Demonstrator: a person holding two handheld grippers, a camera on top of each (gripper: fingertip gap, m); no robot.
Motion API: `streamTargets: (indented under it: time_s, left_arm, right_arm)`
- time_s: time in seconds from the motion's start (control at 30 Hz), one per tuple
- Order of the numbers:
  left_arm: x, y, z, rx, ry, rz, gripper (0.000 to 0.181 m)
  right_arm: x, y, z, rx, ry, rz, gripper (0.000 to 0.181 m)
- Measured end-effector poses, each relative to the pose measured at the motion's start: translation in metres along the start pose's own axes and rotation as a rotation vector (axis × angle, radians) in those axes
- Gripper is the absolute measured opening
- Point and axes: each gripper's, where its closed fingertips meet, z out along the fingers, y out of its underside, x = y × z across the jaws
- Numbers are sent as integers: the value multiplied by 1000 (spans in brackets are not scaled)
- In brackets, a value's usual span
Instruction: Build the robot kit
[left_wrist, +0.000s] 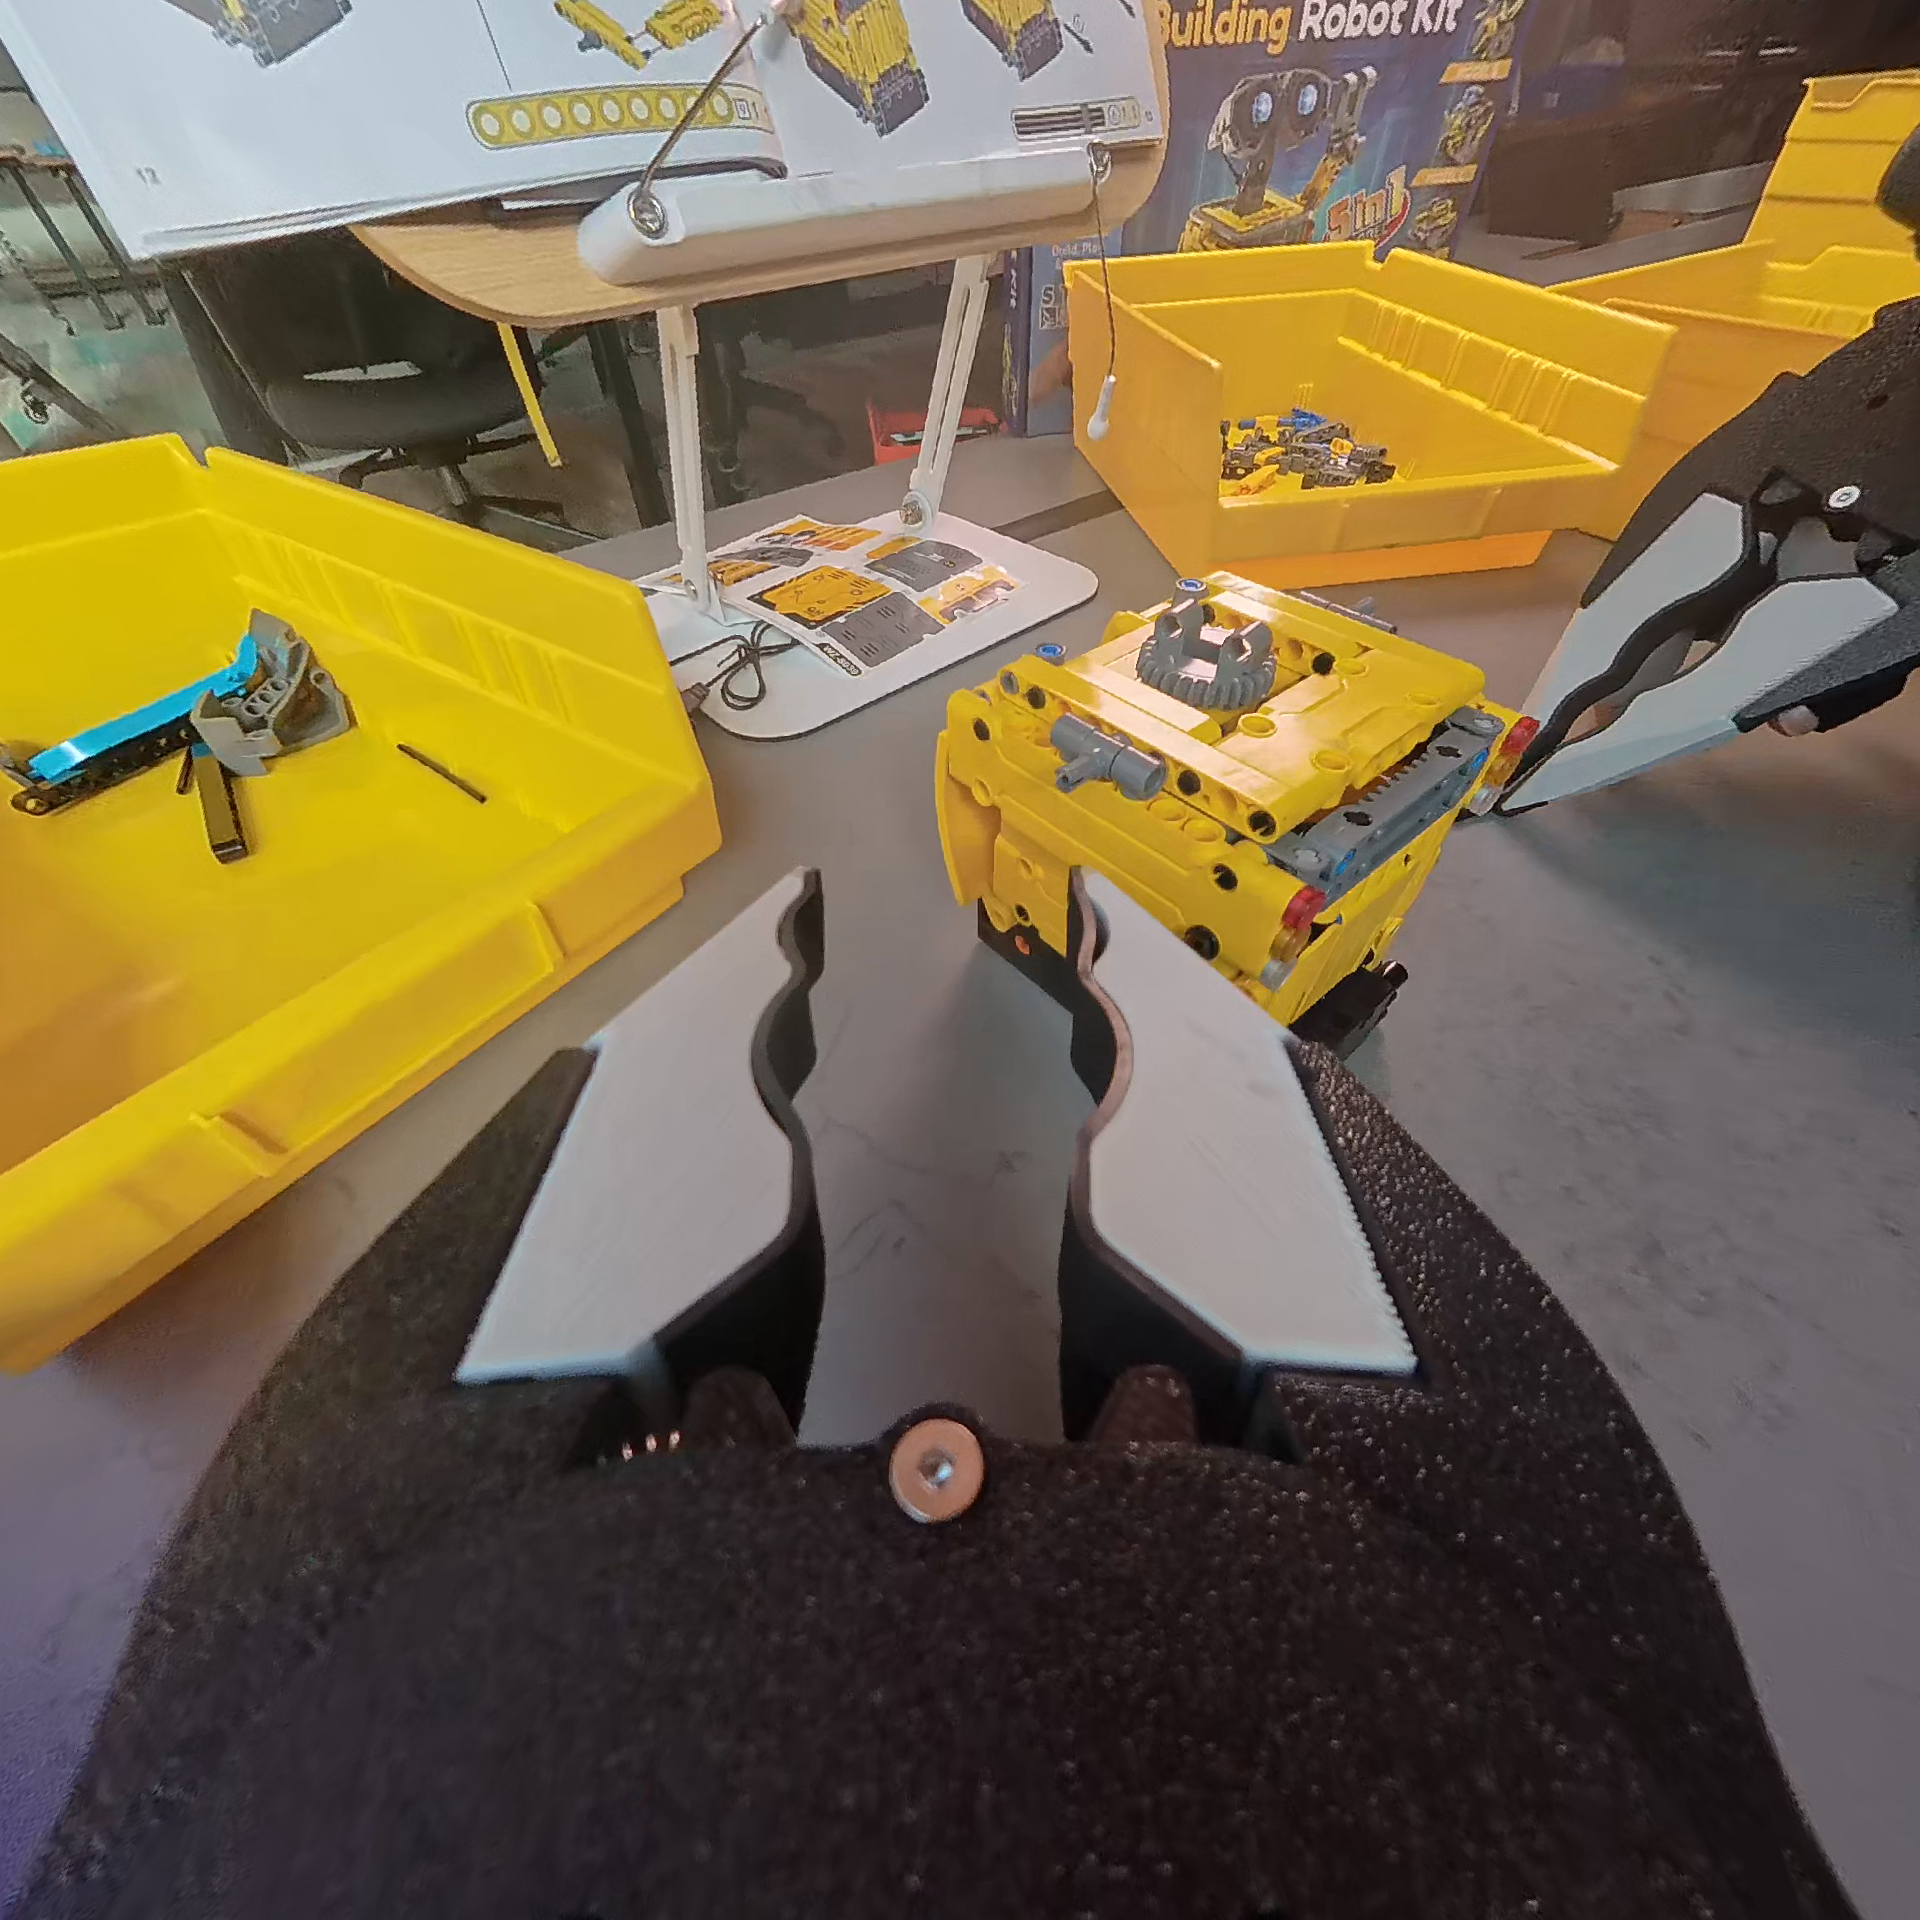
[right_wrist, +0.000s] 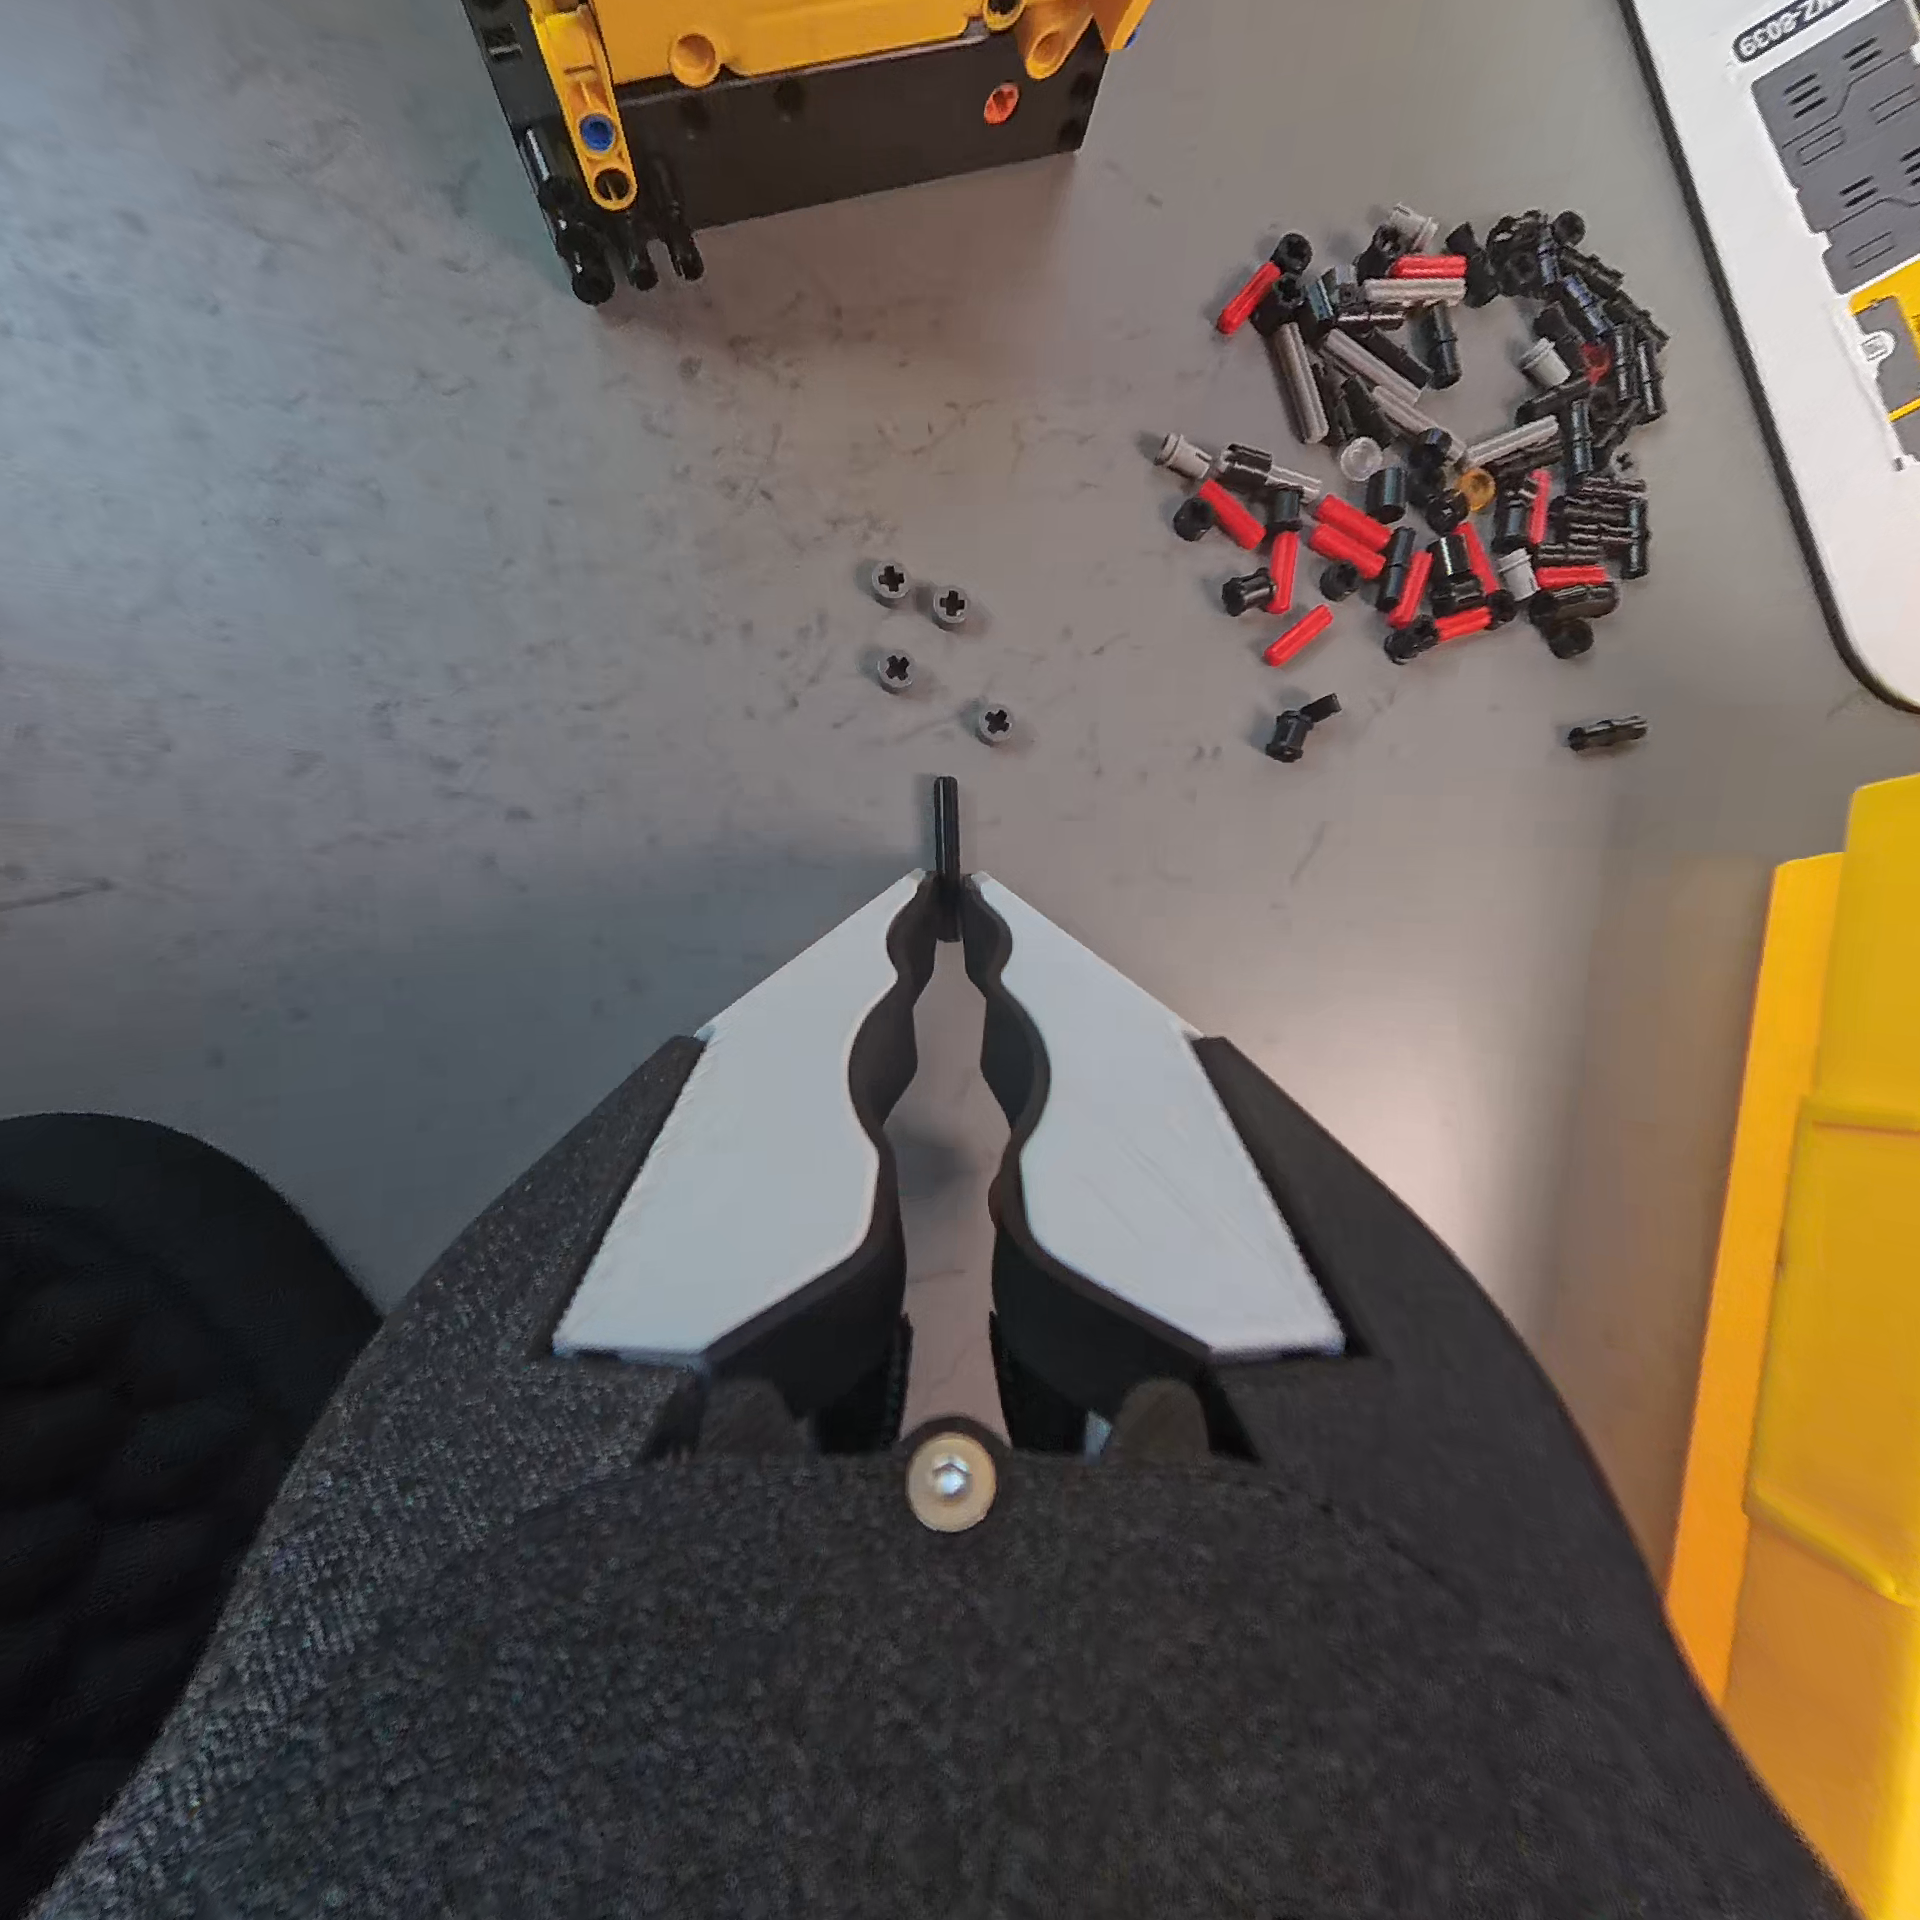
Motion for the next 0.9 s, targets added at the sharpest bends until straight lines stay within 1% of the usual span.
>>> streamTargets:
  time_s: [0.17, 0.37, 0.57, 0.77, 0.9]
  left_arm:
    - [-4, 10, 4, -33, -6, -28, 46]
    - [-6, 10, 4, -31, -27, -15, 46]
    - [-7, 8, 4, -18, -35, -16, 46]
    - [-5, 6, 3, -5, -20, -15, 46]
    - [-4, 4, 3, 2, -16, -16, 46]
  right_arm:
    - [0, 0, 0, 55, 3, -2, 4]
    - [1, 0, -1, 144, 28, 7, 5]
    - [1, -2, -3, 204, 35, 21, 19]
    - [3, -10, -4, 284, 26, 86, 22]
    - [14, -17, -8, 331, 85, 104, 31]
